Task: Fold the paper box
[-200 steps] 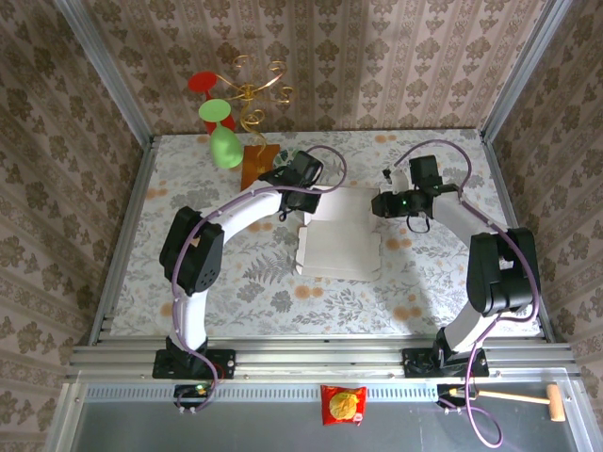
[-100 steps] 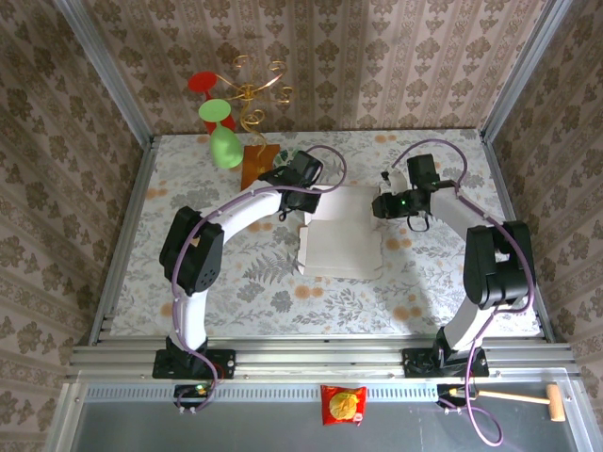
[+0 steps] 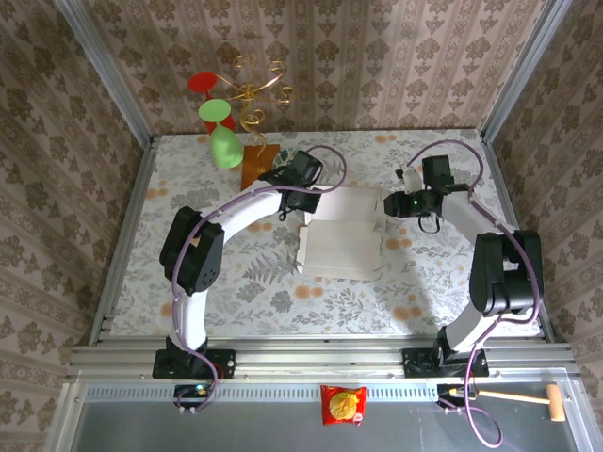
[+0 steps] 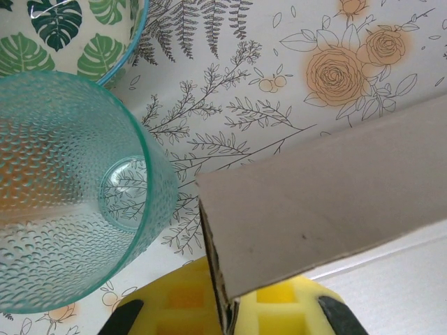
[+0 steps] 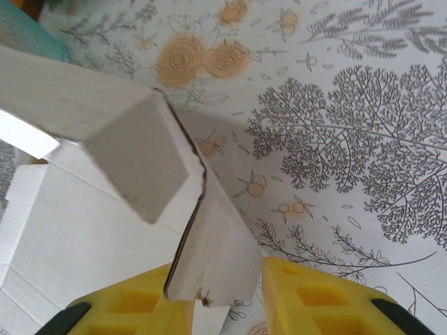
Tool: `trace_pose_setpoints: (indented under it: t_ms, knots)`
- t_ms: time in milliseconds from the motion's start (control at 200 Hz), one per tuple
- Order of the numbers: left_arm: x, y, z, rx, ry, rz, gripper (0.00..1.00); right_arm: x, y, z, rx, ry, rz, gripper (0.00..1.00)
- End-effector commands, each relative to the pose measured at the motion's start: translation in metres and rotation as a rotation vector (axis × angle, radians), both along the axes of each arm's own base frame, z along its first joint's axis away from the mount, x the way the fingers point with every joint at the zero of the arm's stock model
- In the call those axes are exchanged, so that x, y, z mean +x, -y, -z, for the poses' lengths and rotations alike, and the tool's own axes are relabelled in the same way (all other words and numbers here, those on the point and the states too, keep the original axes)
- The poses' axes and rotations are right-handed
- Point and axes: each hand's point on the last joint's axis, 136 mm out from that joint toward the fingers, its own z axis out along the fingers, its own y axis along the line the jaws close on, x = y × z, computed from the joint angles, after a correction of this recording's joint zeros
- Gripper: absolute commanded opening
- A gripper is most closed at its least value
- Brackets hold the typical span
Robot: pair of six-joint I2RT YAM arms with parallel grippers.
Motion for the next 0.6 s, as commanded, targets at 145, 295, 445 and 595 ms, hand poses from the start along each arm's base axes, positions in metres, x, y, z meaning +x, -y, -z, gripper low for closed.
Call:
trace_pose_setpoints:
  t_ms: [145, 295, 445, 595]
  knots:
    - [-0.003, 0.000, 0.011, 0.035, -0.032, 0.026, 0.00, 0.005, 0.009, -0.012, 0.030, 0.045, 0.014, 0.32]
    - [-0.003, 0.002, 0.012, 0.033, -0.033, 0.026, 0.00, 0.001, 0.008, -0.056, 0.084, 0.151, 0.030, 0.36]
    - [-0.001, 0.001, 0.012, 0.033, -0.031, 0.022, 0.00, -0.005, 0.035, -0.051, 0.128, 0.163, 0.147, 0.36]
    - [-0.001, 0.001, 0.013, 0.031, -0.034, 0.021, 0.00, -0.008, 0.050, -0.011, 0.101, 0.069, 0.202, 0.32]
